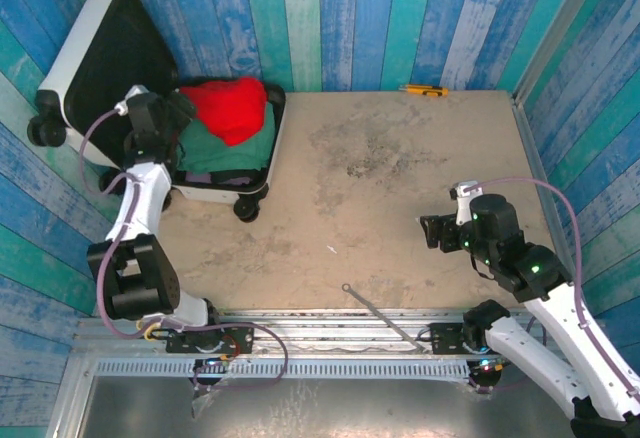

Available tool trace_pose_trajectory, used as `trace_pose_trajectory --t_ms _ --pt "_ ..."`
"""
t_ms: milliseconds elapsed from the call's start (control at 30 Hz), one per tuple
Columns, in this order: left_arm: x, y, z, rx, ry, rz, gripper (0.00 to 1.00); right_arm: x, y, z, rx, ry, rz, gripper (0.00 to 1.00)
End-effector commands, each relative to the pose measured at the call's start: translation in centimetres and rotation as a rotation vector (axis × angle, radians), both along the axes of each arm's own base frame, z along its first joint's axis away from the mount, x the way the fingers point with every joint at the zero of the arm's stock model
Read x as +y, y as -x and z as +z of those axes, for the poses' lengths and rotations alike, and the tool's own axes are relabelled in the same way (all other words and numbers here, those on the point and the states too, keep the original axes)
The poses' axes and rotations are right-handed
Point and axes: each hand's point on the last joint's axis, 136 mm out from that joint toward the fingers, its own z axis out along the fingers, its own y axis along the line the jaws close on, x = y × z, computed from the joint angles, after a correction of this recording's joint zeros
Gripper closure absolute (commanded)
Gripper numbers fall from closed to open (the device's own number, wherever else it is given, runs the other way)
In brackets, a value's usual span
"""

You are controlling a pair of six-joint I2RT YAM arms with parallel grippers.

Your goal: Pack the luggage

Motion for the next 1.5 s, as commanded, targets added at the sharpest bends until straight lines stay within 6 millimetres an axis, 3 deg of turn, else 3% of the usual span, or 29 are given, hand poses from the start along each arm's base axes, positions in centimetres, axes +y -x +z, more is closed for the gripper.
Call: trace_pose_trajectory --t_ms 0,233,467,633,733,833,900,1067,1133,1267,1367,1467 --pt "0.8 -1.2 -2.3 0.070 0.193 0.043 0.06 0.1 -0.1 -0.2 0.002 0.001 0.007 0.11" --pt "0.7 -5.7 -4.0 0.059 0.354 0.019 0.00 0.0 -0.1 -0.3 0.005 -0.002 -0.004 0.11" --pt "0.2 -9.0 -7.1 0.063 0.452 -0.011 0.15 -0.2 -0.1 -0.5 0.019 0.007 -0.017 0.11" --pt "-0.3 -10.4 -8.9 0.074 0.451 -0.043 0.30 -0.2 -0.2 -0.7 0.030 0.012 -0.022 0.11" --pt "-0.7 -11.6 -8.9 0.059 0.441 -0.074 0.55 -0.2 -0.3 -0.8 0.033 0.016 -0.025 0.11" --pt "-1.6 -13.4 -6.7 0.003 0.398 -0.148 0.85 -0.3 -0.3 -0.9 0.037 0.019 -0.028 0.11" --pt "-2.7 -14.7 -3.9 -0.033 0.307 -0.214 0.96 -0.3 -0.3 -0.8 0.035 0.020 -0.030 0.11" --pt "-4.6 -15.4 3.5 -0.140 0.009 -0.318 1.00 -0.4 -0.3 -0.8 0.036 0.018 -0.033 0.10" --pt "-4.4 -15.0 5.2 -0.183 -0.069 -0.317 1.00 -0.4 -0.3 -0.8 0.036 0.018 -0.033 0.11" --pt "-3.8 -13.7 4.3 -0.181 -0.174 -0.319 0.96 -0.3 -0.3 -0.8 0.035 0.016 -0.029 0.10" --pt "-4.8 -13.1 3.2 -0.183 -0.187 -0.373 0.96 -0.3 -0.3 -0.9 0.036 0.018 -0.029 0.11" --pt "-5.6 -12.8 3.7 -0.216 -0.177 -0.417 0.97 -0.2 -0.3 -0.7 0.035 0.013 -0.023 0.11"
